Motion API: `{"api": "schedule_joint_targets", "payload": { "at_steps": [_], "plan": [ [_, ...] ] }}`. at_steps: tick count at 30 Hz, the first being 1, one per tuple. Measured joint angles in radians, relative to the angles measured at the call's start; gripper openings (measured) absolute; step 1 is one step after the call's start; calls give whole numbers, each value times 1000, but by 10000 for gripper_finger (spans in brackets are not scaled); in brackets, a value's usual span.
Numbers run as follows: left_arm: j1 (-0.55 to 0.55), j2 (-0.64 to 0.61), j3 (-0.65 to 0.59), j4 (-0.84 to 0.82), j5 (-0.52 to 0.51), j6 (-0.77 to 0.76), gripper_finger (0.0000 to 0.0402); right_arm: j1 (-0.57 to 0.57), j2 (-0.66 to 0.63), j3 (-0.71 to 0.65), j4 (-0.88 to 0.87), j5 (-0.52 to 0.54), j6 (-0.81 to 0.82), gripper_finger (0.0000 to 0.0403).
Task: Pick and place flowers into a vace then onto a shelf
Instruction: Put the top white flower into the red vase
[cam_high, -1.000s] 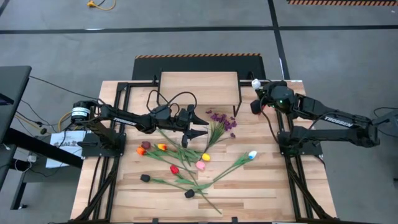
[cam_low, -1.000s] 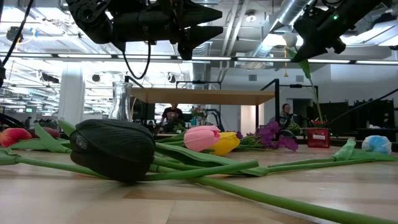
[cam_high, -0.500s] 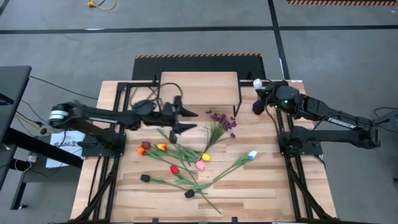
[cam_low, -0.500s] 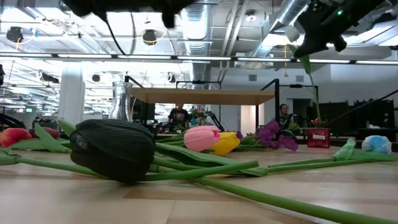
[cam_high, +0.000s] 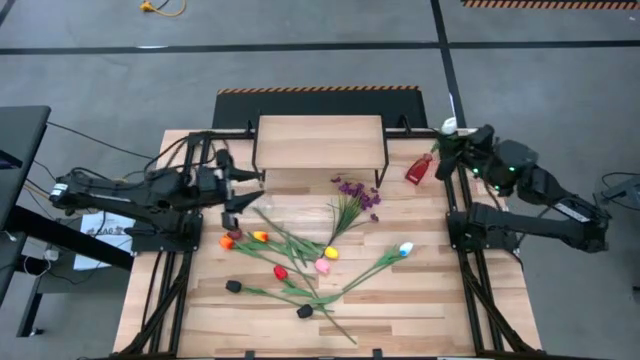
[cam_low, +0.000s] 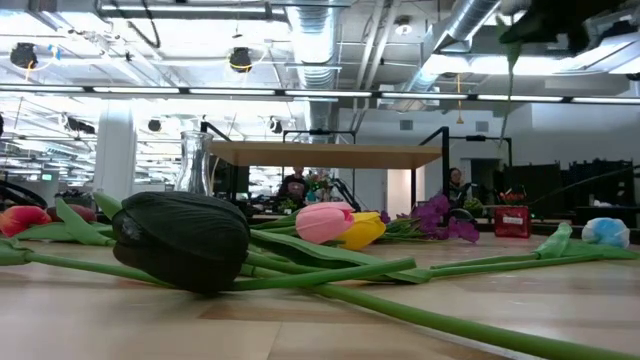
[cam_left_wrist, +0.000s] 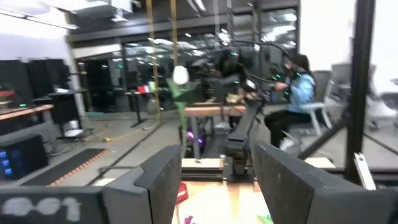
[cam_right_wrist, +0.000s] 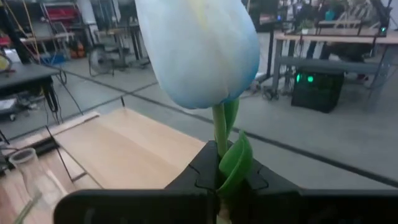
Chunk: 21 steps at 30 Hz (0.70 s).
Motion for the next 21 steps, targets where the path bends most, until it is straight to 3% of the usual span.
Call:
{"api": "schedule_joint_targets", "payload": {
  "at_steps": [10,16,21],
  "plan": [
    [-18,-250,-270,125,-130,-75,187,0,-179,0,-119,2,-1,7],
    [-18,-326,-353,108,-178,-124,187,0,-294,-5,-241,-7,39,7],
    [-29,-366,-404,76,-211,-133,187,0,-409,-92,-255,-89,63,7]
  ]
}}
